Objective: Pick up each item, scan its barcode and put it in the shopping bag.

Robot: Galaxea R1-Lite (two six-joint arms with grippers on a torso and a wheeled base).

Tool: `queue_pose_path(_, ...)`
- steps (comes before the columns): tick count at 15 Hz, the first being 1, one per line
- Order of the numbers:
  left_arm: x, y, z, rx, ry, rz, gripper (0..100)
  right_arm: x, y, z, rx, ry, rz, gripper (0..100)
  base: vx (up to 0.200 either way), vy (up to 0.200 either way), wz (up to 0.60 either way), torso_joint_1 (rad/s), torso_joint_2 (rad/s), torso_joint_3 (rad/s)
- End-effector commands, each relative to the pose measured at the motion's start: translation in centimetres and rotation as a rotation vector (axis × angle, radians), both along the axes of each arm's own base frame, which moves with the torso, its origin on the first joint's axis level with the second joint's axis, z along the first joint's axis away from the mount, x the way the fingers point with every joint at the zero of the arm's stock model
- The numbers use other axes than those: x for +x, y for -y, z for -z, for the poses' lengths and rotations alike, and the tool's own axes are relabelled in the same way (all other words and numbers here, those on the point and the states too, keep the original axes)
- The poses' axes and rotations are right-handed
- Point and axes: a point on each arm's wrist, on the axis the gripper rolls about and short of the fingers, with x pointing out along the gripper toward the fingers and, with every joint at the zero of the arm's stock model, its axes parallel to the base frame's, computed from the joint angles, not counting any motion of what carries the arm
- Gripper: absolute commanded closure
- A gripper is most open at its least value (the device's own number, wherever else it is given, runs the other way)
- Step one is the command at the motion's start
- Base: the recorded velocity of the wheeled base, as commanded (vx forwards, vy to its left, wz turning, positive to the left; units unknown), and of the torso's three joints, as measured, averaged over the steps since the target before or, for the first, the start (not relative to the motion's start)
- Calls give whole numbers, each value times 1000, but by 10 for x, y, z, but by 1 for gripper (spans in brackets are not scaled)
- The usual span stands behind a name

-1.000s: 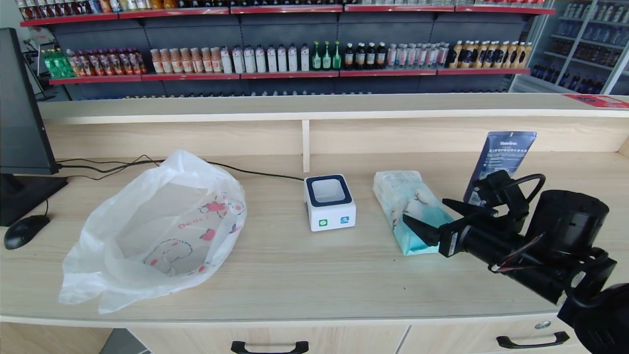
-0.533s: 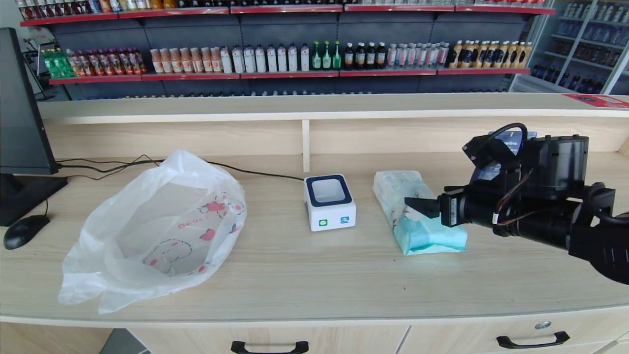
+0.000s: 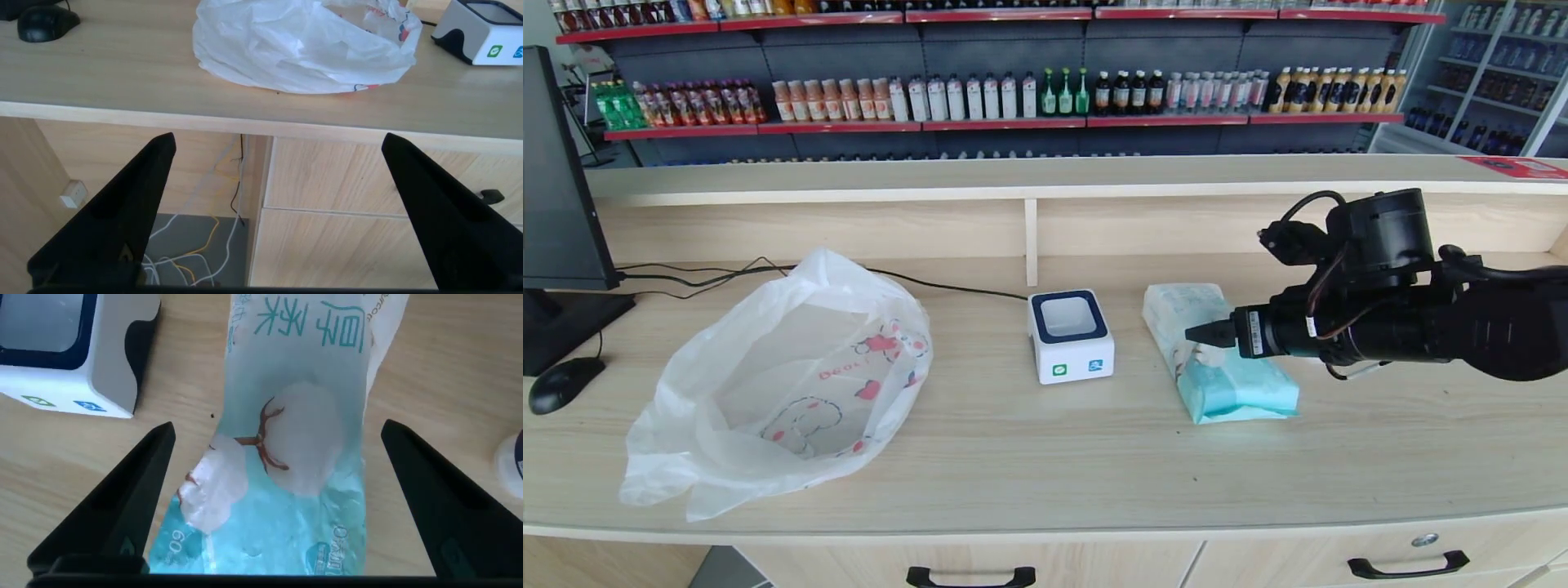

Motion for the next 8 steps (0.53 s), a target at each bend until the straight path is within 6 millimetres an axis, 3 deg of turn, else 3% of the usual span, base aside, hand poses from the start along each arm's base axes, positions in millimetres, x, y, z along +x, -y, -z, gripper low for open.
queue_pose_path(1, 0, 0, 0, 1, 2, -1, 0, 8, -2, 8, -21, -15, 24, 0, 0, 0, 0, 0, 0, 0)
queue_pose_path(8, 0, 0, 0, -1, 2, -1, 0, 19, -8, 19, -59, -29, 56, 0, 0, 0, 0, 0, 0, 0)
